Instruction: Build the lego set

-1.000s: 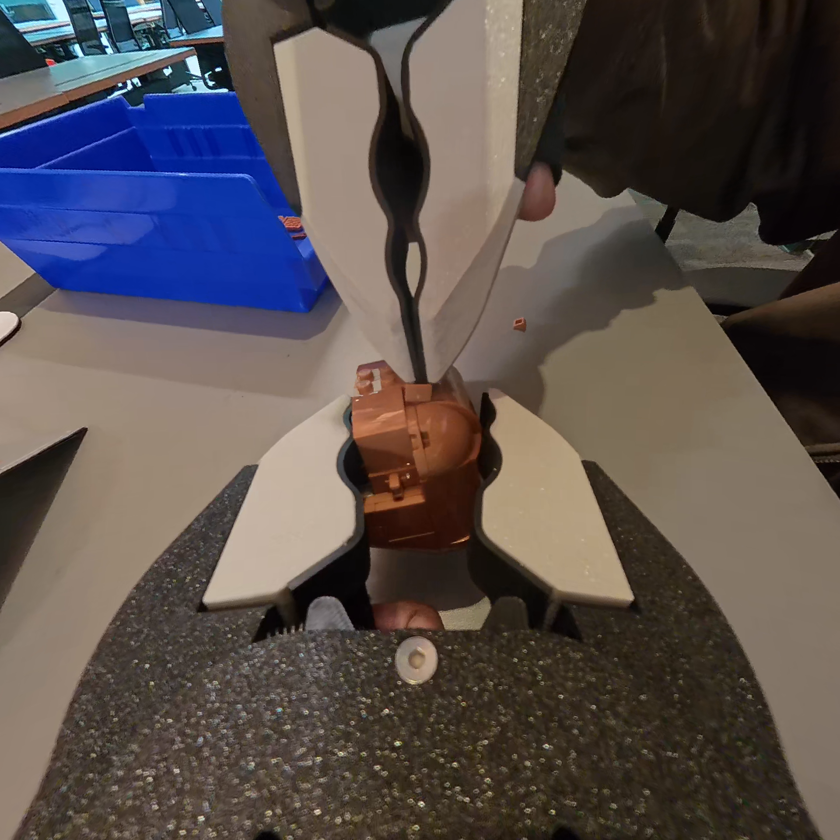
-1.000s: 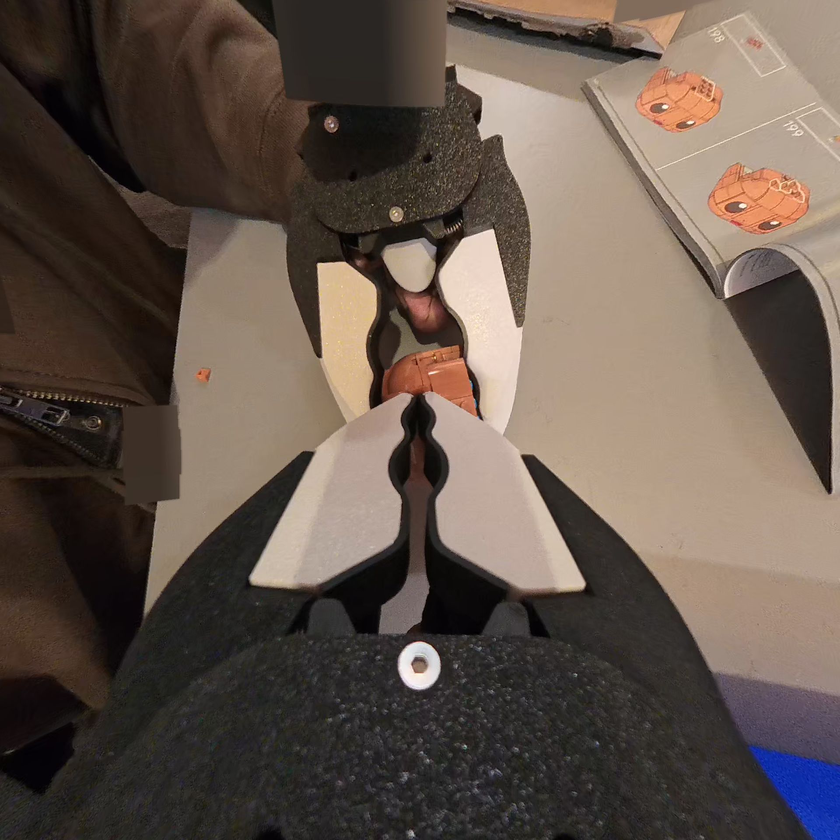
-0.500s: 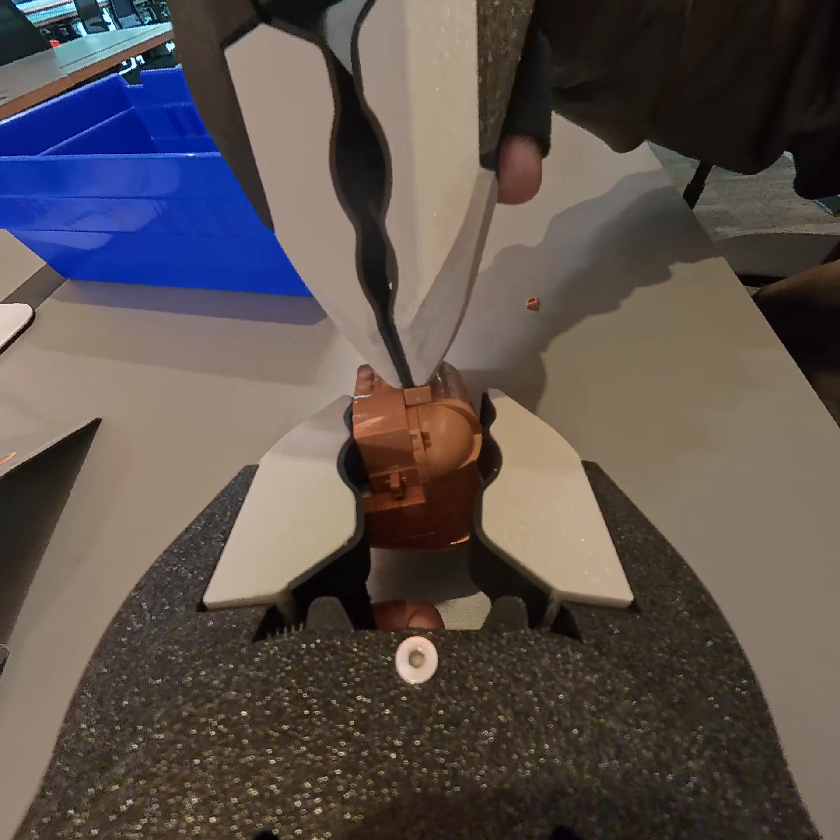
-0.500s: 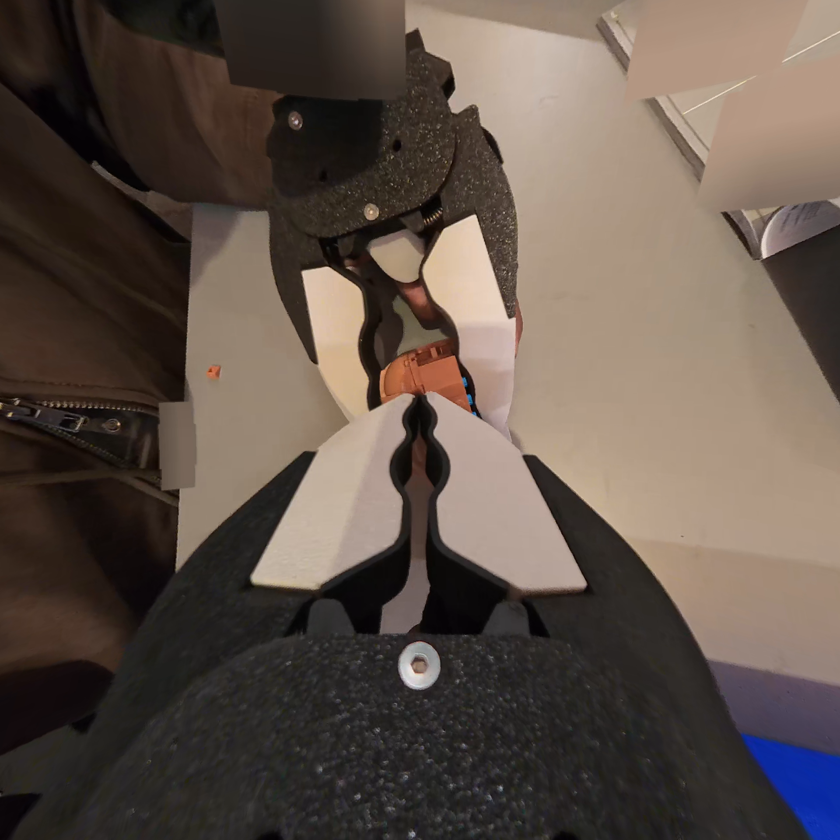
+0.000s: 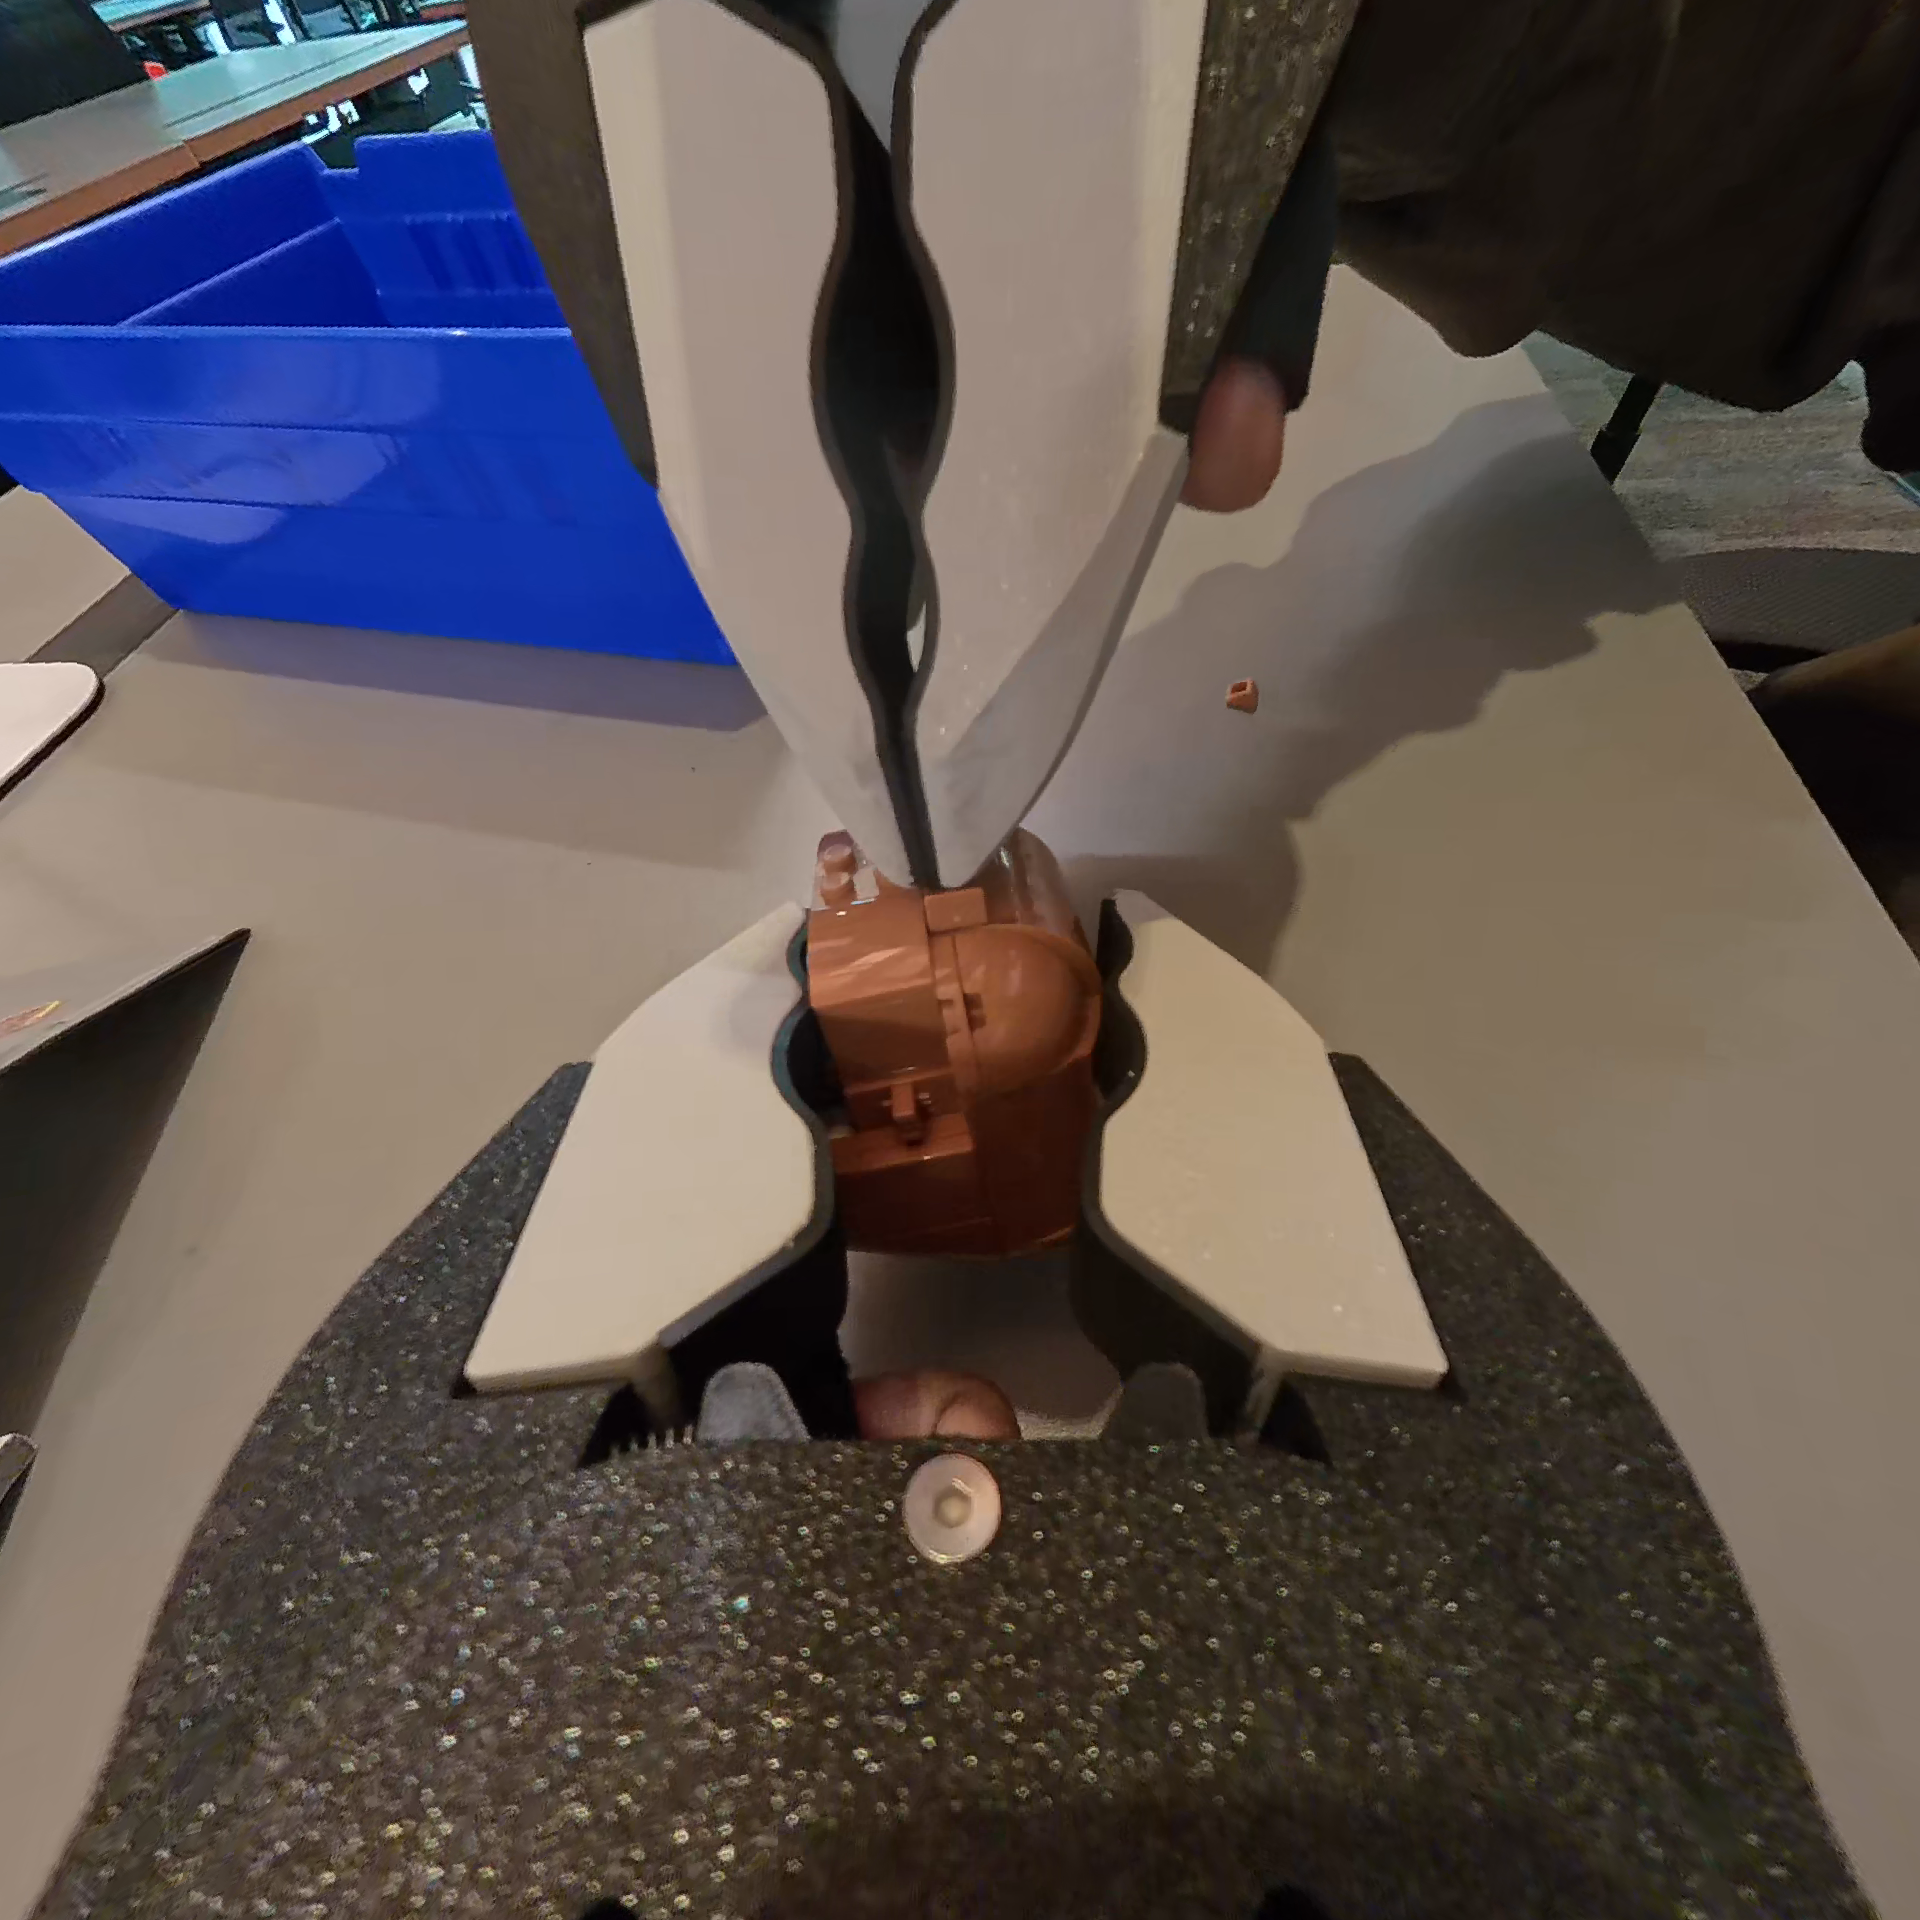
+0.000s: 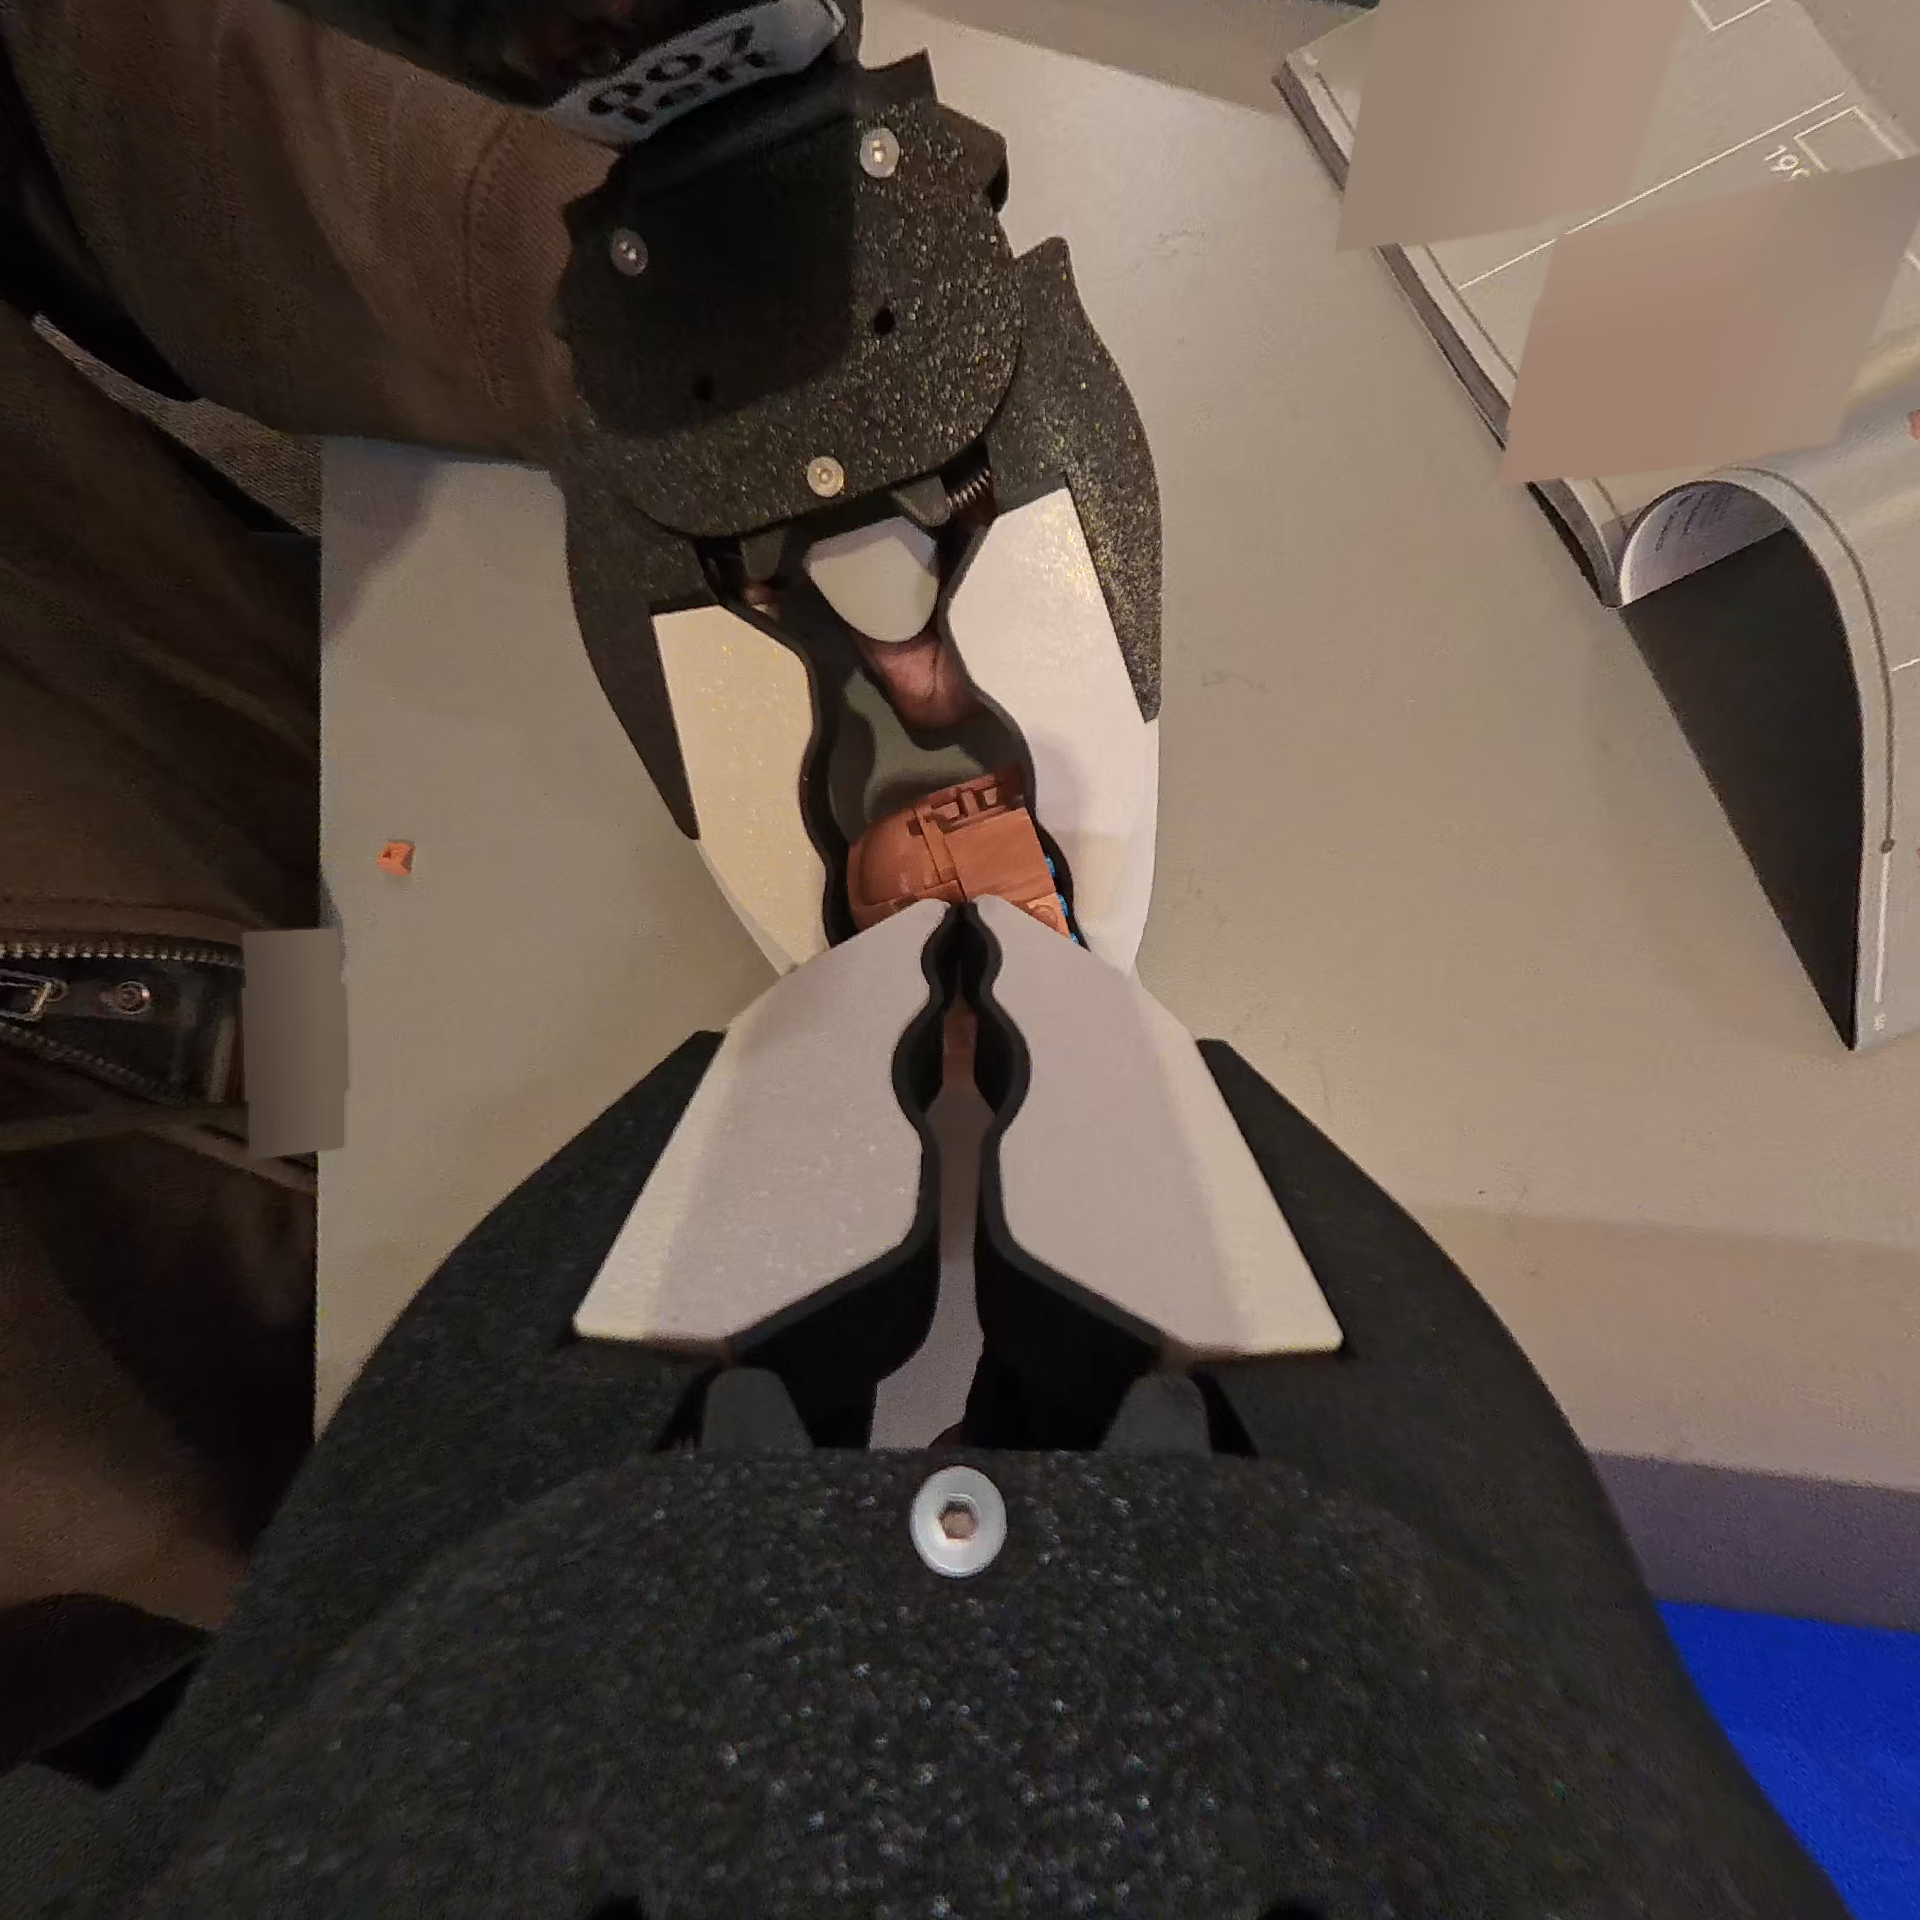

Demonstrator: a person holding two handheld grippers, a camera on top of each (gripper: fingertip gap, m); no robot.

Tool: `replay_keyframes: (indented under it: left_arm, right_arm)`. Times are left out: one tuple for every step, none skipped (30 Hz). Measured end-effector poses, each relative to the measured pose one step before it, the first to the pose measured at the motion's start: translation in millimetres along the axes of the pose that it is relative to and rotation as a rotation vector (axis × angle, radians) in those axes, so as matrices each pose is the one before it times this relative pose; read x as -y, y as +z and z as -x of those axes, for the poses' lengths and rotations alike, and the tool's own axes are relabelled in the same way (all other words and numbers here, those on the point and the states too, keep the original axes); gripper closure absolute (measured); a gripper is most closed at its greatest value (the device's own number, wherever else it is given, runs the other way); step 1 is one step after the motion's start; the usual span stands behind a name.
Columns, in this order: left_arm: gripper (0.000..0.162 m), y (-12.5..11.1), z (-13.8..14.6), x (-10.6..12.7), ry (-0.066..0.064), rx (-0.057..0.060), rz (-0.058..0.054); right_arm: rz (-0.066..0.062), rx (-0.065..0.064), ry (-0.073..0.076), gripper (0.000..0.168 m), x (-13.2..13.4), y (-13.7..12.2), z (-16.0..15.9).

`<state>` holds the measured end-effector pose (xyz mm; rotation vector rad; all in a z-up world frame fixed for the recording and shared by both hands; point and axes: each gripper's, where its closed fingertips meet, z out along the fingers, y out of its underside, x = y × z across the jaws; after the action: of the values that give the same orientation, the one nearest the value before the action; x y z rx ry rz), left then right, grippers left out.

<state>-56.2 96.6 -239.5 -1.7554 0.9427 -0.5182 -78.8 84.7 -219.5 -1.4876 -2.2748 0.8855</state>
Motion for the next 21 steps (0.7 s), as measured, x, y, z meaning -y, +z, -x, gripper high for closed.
replay_keyframes:
  left_arm:
    - [0.113, 0.05, 0.48, -0.59, -0.0016, 0.0023, 0.0036]
    - [0.113, 0.03, 0.43, -0.37, -0.0026, 0.0008, 0.0023]
    - [0.113, -0.07, 0.52, -0.12, -0.0028, 0.0023, 0.0005]
    - [0.113, 0.00, 0.65, -0.06, -0.0038, 0.0022, 0.0000]
    - [0.113, -0.01, 0.24, -0.16, -0.0035, -0.0005, 0.0000]
    - [0.113, 0.01, 0.26, -0.06, -0.0027, -0.0003, 0.0002]
    - [0.113, 0.13, 0.33, -0.42, 0.0001, 0.0026, 0.0015]
    - [0.113, 0.23, 0.34, -0.12, 0.0001, 0.0024, 0.0010]
    - [0.113, 0.06, -0.08, 0.15, -0.0010, -0.0021, -0.0025]
    - [0.113, -0.01, -0.58, 0.88, -0.0029, -0.0048, -0.0068]
    - [0.113, -0.03, 0.18, 0.53, -0.0106, -0.0024, -0.0041]
    - [0.112, -0.42, 0.45, 1.09, -0.0125, -0.0070, -0.0095]
    - [0.112, -1.21, 0.75, 2.82, -0.0252, -0.0095, -0.0198]
    - [0.112, -2.15, 1.53, 4.53, -0.0214, -0.0041, -0.0297]
    - [0.112, -2.71, 0.65, 4.78, -0.0136, -0.0077, -0.0291]
    - [0.112, -2.55, 0.66, 3.41, -0.0186, -0.0085, -0.0212]
    - [0.112, -2.26, 0.41, 2.75, -0.0233, -0.0128, -0.0194]
    - [0.112, -2.18, 0.18, 3.29, -0.0286, -0.0161, -0.0247]
    - [0.112, -2.13, 0.14, 3.85, -0.0341, -0.0179, -0.0284]
    - [0.112, -1.93, -0.16, 3.31, -0.0337, -0.0208, -0.0252]
    - [0.112, -1.75, -0.48, 2.67, -0.0328, -0.0210, -0.0211]
  right_arm:
    - [0.0039, -0.0108, -0.0041, 0.168, 0.00, 0.36, -0.75]
    - [0.0028, -0.0109, -0.0036, 0.168, 0.00, 0.32, -0.65]
    - [0.0014, -0.0110, -0.0028, 0.168, 0.34, 0.14, -0.66]
    - [0.0002, -0.0110, -0.0027, 0.168, 0.27, 0.15, -0.66]
    - [0.0002, -0.0109, -0.0042, 0.168, 0.22, 0.11, -0.63]
    - [0.0003, -0.0111, -0.0045, 0.168, 0.20, 0.10, -0.45]
    - [0.0011, -0.0121, -0.0054, 0.168, 0.03, 0.10, -0.43]
    - [0.0009, -0.0140, -0.0059, 0.168, 0.09, 0.12, -0.61]
    - [-0.0017, -0.0186, -0.0082, 0.168, 0.50, -0.20, -0.94]
    - [-0.0032, -0.0257, -0.0089, 0.168, 0.83, -0.07, -1.86]
    - [-0.0021, -0.0201, -0.0110, 0.168, 0.69, -0.32, -1.27]
    - [-0.0070, -0.0195, -0.0142, 0.168, 1.55, -0.80, -1.01]
    - [-0.0130, -0.0257, -0.0163, 0.168, 2.90, -1.60, -1.86]
    - [-0.0229, -0.0291, -0.0074, 0.168, 4.53, -2.31, -2.73]
    - [-0.0295, -0.0247, 0.0013, 0.168, 5.23, -2.62, -2.98]
    - [-0.0383, -0.0300, -0.0034, 0.168, 5.83, -3.01, -3.92]
    - [-0.0506, -0.0282, -0.0127, 0.165, 6.83, -3.34, -3.47]
    - [-0.0551, -0.0125, -0.0184, 0.160, 6.75, -3.28, -1.00]
    - [-0.0502, -0.0013, -0.0242, 0.155, 5.66, -3.13, 1.05]
    - [-0.0401, -0.0035, -0.0314, 0.151, 4.07, -2.77, 1.37]
    - [-0.0229, -0.0017, -0.0361, 0.146, 1.64, -2.26, 1.89]
